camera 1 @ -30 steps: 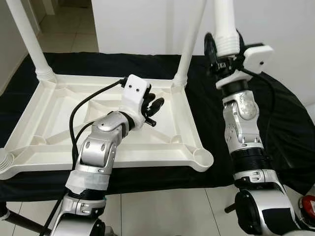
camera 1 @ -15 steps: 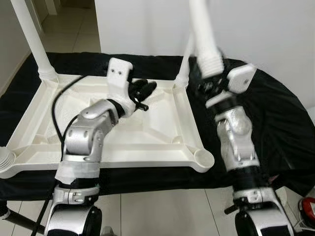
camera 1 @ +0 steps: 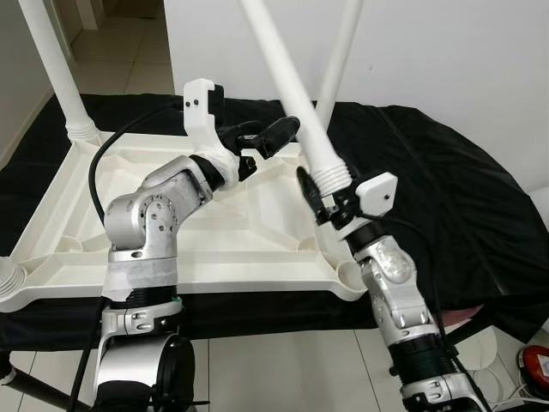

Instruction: Building children table

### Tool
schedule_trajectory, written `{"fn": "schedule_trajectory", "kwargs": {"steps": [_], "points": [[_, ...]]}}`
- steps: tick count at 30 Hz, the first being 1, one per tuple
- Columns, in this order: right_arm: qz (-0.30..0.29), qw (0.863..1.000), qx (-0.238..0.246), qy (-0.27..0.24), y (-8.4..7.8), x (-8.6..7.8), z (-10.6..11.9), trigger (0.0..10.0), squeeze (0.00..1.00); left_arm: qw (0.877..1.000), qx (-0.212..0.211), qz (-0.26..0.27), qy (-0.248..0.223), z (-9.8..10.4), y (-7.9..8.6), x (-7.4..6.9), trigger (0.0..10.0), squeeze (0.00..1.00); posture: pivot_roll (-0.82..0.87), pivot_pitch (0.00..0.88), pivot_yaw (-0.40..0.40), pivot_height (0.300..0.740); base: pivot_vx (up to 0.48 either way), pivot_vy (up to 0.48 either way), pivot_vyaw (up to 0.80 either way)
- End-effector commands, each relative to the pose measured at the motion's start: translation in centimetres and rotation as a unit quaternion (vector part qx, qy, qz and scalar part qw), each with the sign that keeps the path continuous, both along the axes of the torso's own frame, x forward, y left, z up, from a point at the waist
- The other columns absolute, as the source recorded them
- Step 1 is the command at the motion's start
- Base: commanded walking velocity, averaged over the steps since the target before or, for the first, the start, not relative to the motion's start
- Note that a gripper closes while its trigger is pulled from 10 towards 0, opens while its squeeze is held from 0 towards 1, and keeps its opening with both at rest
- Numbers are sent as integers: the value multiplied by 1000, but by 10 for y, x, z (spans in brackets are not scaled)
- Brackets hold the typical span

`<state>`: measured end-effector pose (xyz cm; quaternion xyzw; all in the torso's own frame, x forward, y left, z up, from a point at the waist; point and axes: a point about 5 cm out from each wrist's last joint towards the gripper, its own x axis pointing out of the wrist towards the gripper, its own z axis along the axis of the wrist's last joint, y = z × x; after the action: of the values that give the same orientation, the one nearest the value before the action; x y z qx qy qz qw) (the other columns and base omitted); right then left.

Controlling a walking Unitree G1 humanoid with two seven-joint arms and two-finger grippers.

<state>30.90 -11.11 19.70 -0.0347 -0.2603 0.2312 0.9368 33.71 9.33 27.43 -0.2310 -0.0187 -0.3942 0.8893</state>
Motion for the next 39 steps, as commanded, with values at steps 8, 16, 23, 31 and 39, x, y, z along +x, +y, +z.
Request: {"fn": "schedule_trajectory", "kwargs": {"steps": [8, 16, 23, 31, 39], "points": [[14, 1000, -19, 14, 6, -10, -10, 10000, 0, 996, 2, -26, 81, -13, -10, 2, 10000, 0, 22, 0, -59, 740, 0, 0, 0], [42, 998, -49, 20, 14, -19, -19, 10000, 0, 988, 9, -33, 150, -20, -13, 8, 10000, 0, 18, 0, -61, 740, 0, 0, 0], [56, 995, -72, 31, 17, -37, -34, 10000, 0, 982, -6, -44, 182, -12, -4, 14, 10000, 0, 12, 0, -61, 740, 0, 0, 0], [45, 994, -88, 37, 10, -49, -41, 10000, 0, 981, -13, -38, 188, -3, 11, 21, 10000, 0, 7, 0, -56, 740, 0, 0, 0], [31, 993, -102, 49, 2, -55, -48, 10000, 0, 978, -24, -39, 202, -3, 11, 21, 1137, 0, -2, 0, -46, 740, 0, 0, 0]]}}
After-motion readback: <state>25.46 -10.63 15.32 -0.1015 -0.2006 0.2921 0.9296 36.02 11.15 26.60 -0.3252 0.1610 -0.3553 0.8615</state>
